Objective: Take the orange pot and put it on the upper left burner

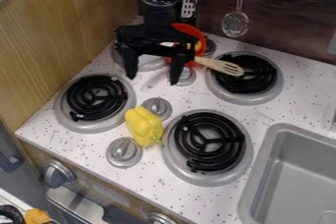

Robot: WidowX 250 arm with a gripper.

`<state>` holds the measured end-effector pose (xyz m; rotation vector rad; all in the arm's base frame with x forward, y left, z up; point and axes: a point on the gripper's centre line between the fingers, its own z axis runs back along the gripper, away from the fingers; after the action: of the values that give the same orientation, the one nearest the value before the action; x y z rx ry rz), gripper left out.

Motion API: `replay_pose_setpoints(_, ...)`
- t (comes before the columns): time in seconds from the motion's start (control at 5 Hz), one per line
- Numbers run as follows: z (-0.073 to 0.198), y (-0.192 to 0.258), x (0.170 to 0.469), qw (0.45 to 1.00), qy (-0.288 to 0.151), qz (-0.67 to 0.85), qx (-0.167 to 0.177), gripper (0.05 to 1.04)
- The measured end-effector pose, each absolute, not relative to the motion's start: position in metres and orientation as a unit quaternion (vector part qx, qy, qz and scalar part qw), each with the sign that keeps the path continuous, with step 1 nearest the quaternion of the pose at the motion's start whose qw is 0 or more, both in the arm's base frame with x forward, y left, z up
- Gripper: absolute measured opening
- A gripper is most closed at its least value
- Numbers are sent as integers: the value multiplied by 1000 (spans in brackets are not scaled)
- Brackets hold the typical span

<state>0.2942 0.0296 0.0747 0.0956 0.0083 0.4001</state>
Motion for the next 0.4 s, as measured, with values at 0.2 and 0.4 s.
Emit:
replay_pose_setpoints(0.2,64,18,284,976,13,214,36,1001)
replay_pose_setpoints(0.4,63,6,279,975,13,221,35,1001)
